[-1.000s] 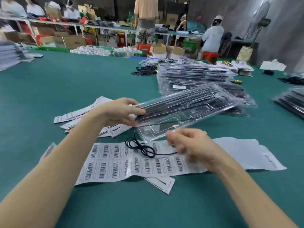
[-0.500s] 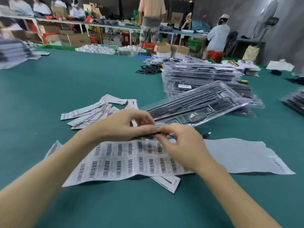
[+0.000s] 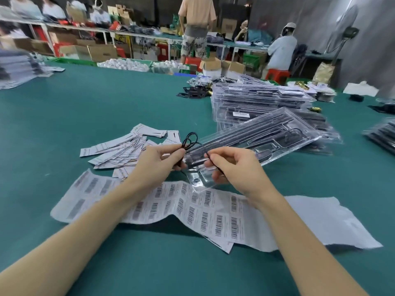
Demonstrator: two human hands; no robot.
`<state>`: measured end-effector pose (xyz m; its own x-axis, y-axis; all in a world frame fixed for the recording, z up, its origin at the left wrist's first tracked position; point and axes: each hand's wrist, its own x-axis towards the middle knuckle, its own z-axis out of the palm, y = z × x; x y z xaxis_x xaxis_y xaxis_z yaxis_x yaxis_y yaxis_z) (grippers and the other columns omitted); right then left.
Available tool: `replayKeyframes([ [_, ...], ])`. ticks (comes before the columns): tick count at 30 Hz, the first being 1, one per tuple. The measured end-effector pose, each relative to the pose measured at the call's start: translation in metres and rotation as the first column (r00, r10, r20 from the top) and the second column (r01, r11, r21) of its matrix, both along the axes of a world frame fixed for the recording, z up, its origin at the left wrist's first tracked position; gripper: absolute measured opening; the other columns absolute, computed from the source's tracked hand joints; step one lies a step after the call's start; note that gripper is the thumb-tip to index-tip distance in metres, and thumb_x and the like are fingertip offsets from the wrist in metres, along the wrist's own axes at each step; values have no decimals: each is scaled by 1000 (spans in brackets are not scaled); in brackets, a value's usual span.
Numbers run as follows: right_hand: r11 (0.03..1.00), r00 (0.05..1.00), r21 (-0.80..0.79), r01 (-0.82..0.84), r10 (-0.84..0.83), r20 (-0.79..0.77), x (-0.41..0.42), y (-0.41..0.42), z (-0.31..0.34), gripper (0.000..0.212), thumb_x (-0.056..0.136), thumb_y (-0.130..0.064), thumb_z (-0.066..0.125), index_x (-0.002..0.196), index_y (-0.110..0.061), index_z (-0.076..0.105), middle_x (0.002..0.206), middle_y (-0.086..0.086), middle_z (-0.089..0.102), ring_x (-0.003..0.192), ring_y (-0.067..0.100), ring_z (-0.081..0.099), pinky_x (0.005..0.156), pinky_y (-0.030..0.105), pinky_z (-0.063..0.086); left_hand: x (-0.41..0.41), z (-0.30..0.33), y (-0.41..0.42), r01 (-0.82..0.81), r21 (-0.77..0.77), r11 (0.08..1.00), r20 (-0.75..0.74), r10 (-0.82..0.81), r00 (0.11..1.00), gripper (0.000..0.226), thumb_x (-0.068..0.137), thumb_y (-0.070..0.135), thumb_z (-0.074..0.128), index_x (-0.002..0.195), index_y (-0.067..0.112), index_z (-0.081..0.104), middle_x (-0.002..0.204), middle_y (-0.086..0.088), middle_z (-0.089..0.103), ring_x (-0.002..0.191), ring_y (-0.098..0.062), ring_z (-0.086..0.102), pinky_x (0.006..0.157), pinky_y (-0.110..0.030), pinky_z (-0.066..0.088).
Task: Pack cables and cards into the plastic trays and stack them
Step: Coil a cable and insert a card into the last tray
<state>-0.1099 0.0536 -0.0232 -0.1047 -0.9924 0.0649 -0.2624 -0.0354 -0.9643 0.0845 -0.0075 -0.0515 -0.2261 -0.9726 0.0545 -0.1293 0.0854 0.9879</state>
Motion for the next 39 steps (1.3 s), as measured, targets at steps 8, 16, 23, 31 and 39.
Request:
replayKeyframes([
  [8,998,998,40,57,-56,-35,38,-22,2,5,90,-22,74,93,-19,70,80,2,77,49,13,67,48,26,54,-10,9,12,136,25,990,-109,-132,985,34,105,28,50,91,9,73,80,-4,75,75,-16,72,69,-22,58],
  [16,983,951,183,-27,82,-299,35,-30,8,36,86,-52,70,68,-21,71,64,-4,71,46,3,53,50,20,43,-1,8,2,202,14,979,-32,-202,979,32,109,23,40,122,1,60,119,-24,66,104,-25,71,98,-36,55],
  [23,892,842,387,-234,385,-378,-18,-42,45,7,85,-21,79,87,-27,77,83,1,75,63,10,61,60,24,51,9,10,1,205,-203,958,-48,-218,975,31,87,16,73,119,21,72,103,-7,75,91,-18,75,76,-20,57],
  [31,879,665,459,-126,418,-619,-14,-59,71,11,96,-27,66,99,-20,74,78,0,75,49,7,51,47,20,42,-2,10,9,348,-457,818,271,-245,931,19,77,18,83,95,13,81,93,3,77,87,-18,74,82,-32,61],
  [39,934,889,192,-300,347,-298,21,-39,68,16,96,4,54,101,-6,65,78,9,69,63,15,65,68,26,60,-13,5,14,157,-491,857,265,-25,964,19,71,18,91,86,19,79,75,6,75,67,-6,69,69,-27,57],
])
